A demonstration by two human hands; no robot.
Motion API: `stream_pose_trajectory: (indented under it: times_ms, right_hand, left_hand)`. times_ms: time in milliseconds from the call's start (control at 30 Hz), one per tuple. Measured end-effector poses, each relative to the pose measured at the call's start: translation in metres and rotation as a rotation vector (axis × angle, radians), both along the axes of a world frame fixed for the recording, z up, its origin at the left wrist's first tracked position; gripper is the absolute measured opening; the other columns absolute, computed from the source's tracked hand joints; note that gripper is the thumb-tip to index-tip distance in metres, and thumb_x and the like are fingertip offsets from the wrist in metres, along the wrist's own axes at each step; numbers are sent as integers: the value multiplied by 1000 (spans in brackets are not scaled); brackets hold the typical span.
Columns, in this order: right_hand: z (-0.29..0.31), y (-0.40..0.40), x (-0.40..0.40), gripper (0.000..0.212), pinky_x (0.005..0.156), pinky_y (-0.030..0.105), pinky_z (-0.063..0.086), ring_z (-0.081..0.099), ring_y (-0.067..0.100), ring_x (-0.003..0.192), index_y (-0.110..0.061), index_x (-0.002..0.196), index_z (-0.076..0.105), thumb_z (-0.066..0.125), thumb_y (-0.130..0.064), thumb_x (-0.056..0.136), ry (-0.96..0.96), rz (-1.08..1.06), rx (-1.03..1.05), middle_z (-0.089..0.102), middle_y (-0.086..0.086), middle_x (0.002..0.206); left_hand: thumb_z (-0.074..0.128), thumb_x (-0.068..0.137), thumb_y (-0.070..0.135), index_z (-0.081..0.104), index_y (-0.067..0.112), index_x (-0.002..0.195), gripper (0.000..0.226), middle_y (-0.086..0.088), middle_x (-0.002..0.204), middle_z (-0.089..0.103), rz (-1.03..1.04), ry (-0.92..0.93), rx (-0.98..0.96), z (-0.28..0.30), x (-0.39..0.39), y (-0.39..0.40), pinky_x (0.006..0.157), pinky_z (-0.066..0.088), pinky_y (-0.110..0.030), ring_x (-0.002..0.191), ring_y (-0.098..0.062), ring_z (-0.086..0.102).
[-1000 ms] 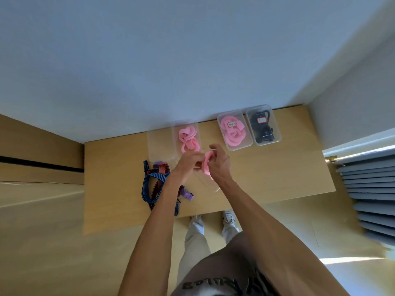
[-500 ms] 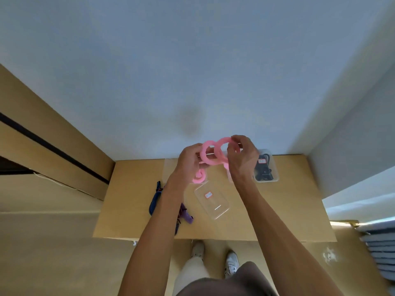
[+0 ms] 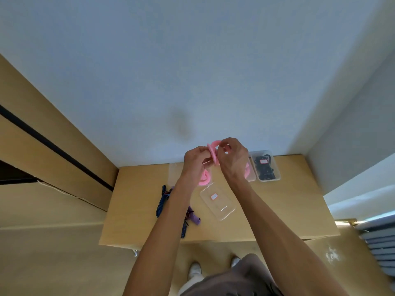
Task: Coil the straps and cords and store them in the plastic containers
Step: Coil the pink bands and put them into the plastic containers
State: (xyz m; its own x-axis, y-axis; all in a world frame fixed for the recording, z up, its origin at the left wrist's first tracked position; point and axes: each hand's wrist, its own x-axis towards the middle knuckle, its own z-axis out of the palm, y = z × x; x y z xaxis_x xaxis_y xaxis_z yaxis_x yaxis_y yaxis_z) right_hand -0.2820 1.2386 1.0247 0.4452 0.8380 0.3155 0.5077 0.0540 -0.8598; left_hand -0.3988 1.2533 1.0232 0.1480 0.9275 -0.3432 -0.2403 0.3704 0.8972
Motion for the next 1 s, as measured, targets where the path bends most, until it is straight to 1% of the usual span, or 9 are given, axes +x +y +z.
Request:
stream_pose_trajectory:
  times_ms: [100,233,300,400,533,600,700,867,1000]
  right_hand:
    - [-6,1,-21,17,66,31,52,60,10,72,-10,78,74,61,2,78,-36,-26,-7,72,1,82]
    - [-15,4,-45,31,60,19,50,60,5,65,-13,78,76,51,5,80,-26,-29,-18,71,-11,75]
    - [-19,5,-54,31,59,22,52,62,7,64,-12,78,77,51,4,80,-11,-27,-60,73,-8,75]
    - [-19,5,-65,32,63,17,51,66,10,70,-12,79,77,45,-9,75,-6,5,-146,76,-4,79]
    - [-20,-3,-72,18,68,18,46,59,-6,74,-23,75,70,62,-38,81,37,63,-245,72,-13,81]
    - [-20,-8,-77,28,70,14,39,56,-10,83,-23,72,63,65,-50,80,43,141,-251,67,-12,82]
    - [-20,-8,-73,35,73,24,42,56,5,84,-13,79,64,61,-45,92,109,115,-234,67,-5,88]
    - [-21,-5,-54,34,65,32,41,57,20,74,-2,89,63,50,-32,99,379,-55,-290,65,8,83]
    - [-31,-6,-41,28,67,31,45,70,22,81,-9,99,58,41,-31,101,757,-74,-482,69,10,93]
  left_hand:
    - [71,78,0,73,0,78,1,-18,76,68,-37,-8,-34,-10,-29,9,74,55,-40,68,-30,64]
    - [69,84,-3,78,6,73,17,-20,86,73,31,183,-73,-27,-61,21,86,60,-47,81,-33,70]
    - [66,84,-5,78,9,70,23,-20,83,73,-39,218,-79,-36,-71,22,79,60,-40,79,-30,69]
    - [63,90,-3,71,12,73,24,2,64,70,-194,300,-35,-44,-81,18,67,56,-26,72,-21,64]
    - [68,87,2,72,11,73,18,-5,71,72,-126,361,110,-41,-83,14,67,59,-30,73,-20,70]
    - [68,92,12,73,8,85,9,-8,81,74,-105,365,204,-33,-81,13,69,61,-36,79,-25,72]
    - [67,94,29,74,7,91,23,-7,74,66,-146,389,298,-20,-80,13,61,54,-34,67,-22,62]
    - [58,83,0,71,3,89,15,-15,87,61,-145,125,89,4,-71,13,83,56,-43,83,-29,66]
    - [47,76,3,53,12,70,12,-13,86,47,-74,-183,-127,11,-66,8,80,39,-41,87,-32,46]
